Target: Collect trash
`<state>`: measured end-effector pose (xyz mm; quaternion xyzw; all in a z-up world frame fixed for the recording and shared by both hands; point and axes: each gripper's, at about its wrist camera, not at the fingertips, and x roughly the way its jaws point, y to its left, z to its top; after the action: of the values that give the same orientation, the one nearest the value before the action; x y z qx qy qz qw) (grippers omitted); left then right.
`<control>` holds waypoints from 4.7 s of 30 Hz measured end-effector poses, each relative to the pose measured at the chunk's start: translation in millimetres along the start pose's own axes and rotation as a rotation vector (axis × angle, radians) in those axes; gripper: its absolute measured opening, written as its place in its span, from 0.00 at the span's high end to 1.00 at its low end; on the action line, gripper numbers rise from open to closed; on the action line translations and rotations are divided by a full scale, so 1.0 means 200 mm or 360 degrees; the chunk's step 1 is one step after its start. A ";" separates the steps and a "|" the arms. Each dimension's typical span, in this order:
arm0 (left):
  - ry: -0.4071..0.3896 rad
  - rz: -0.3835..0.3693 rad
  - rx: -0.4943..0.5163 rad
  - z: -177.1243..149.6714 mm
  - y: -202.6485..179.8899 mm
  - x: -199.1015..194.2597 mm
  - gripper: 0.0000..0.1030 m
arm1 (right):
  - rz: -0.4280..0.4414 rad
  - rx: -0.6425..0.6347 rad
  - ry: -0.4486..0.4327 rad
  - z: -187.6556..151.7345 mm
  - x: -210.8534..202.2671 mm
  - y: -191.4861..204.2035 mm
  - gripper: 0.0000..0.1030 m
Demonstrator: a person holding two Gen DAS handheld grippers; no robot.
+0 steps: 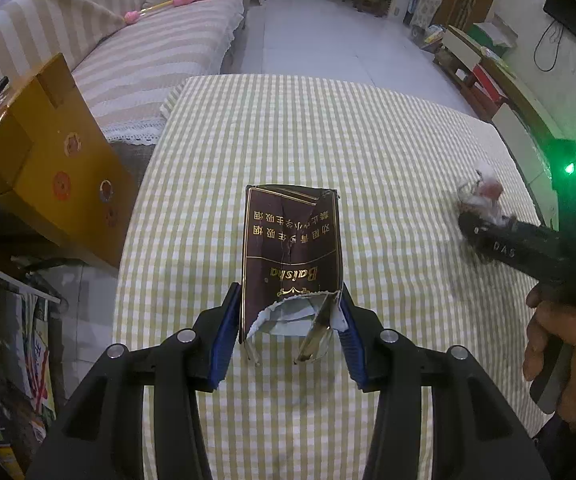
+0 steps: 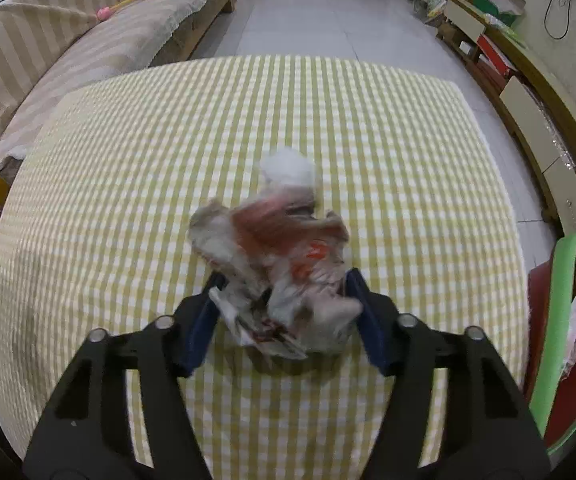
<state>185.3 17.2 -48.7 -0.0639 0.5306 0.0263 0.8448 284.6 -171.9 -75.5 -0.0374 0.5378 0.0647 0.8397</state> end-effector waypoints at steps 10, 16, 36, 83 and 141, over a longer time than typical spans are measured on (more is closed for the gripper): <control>-0.0009 -0.0040 -0.0017 0.00 -0.01 0.00 0.58 | -0.0012 0.0024 -0.0022 -0.04 -0.09 -0.04 0.61; -0.0013 -0.0063 -0.0006 -0.01 -0.05 -0.01 0.58 | 0.0011 0.0046 -0.0064 -0.09 -0.22 -0.06 0.61; -0.0093 -0.0144 0.0127 -0.06 -0.33 -0.17 0.58 | 0.0109 0.0204 -0.0193 -0.33 -0.73 -0.27 0.61; -0.0050 -0.0695 0.0767 0.10 -1.80 -0.43 0.57 | -0.0099 0.0861 -0.0318 -0.52 -1.00 -1.60 0.61; -0.0253 -0.0560 0.0815 0.11 -1.78 -0.61 0.08 | -0.0067 0.0823 -0.0452 -0.53 -1.15 -1.44 0.05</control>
<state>191.3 -330.5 99.3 0.0624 0.4332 -0.2497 0.8638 137.2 -487.4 87.6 0.1762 0.4127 -0.0872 0.8894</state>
